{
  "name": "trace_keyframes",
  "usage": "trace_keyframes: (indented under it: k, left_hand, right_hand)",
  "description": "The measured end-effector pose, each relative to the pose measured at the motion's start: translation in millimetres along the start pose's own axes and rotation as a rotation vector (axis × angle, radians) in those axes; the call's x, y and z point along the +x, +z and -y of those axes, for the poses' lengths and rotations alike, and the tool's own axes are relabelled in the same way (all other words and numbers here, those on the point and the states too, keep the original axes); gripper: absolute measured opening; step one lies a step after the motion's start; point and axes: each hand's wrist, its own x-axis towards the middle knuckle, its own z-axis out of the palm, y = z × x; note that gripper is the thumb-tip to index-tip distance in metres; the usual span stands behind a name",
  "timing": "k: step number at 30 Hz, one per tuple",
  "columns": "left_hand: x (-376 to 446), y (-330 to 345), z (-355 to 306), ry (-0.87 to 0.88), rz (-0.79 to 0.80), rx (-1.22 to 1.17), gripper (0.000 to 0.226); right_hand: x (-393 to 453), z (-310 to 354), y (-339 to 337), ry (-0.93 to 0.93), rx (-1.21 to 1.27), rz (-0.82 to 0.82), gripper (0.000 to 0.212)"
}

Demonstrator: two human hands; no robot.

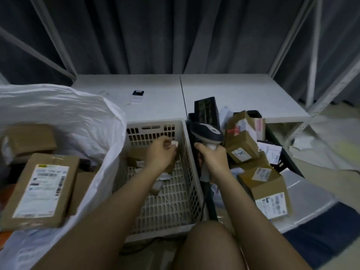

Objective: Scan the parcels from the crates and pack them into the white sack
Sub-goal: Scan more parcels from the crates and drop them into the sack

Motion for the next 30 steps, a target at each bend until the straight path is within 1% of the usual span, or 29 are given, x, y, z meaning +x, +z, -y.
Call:
trace_keyframes:
  k: [3,6,9,12,14,15,16,18,20,22,23,26,28,30]
  left_hand:
    - [31,18,30,-0.114,-0.009,-0.03,0.026]
    - [65,34,57,-0.196,-0.022,-0.059,0.029]
    - [99,51,76,-0.212,0.001,-0.032,0.039]
    - [134,66,97,-0.219,0.033,-0.031,0.043]
    - [158,75,113,-0.218,0.056,0.003,0.048]
    - [168,79,121,-0.219,0.075,0.022,0.051]
    - [179,84,130,-0.208,0.093,0.033,0.054]
    - [196,91,144,-0.176,0.121,0.053,0.056]
    - [210,101,159,-0.147,0.184,0.088,0.053]
    - [222,112,175,-0.099,0.235,0.103,0.057]
    - [227,117,182,-0.067,0.261,0.148,0.056]
    - [241,129,207,-0.037,0.352,0.311,0.043]
    - [245,132,216,-0.011,0.341,0.393,0.038]
    - [240,124,213,0.052,0.249,0.41,0.036]
  right_hand:
    - [29,-18,7,0.056,-0.001,0.023,0.02]
    - [59,-34,23,0.06,-0.01,0.024,0.021]
    - [91,-50,38,0.075,-0.028,0.002,0.018]
    - [119,-62,51,0.087,-0.023,0.001,0.016]
    - [134,-67,58,0.063,-0.049,0.012,0.015]
    - [140,-69,61,0.039,-0.079,0.027,0.018]
    - [144,-72,64,0.008,-0.12,0.044,0.022]
    - [151,-77,70,-0.044,-0.195,0.057,0.022]
    - [158,-85,74,-0.058,-0.227,0.045,0.02]
    - [164,-91,76,-0.061,-0.238,0.046,0.021]
    - [168,-94,76,-0.069,-0.249,0.053,0.022]
    - [174,-99,80,-0.102,-0.286,0.06,0.021]
    - [175,-101,81,-0.106,-0.275,0.061,0.021]
    - [175,-99,82,-0.094,-0.245,0.067,0.021]
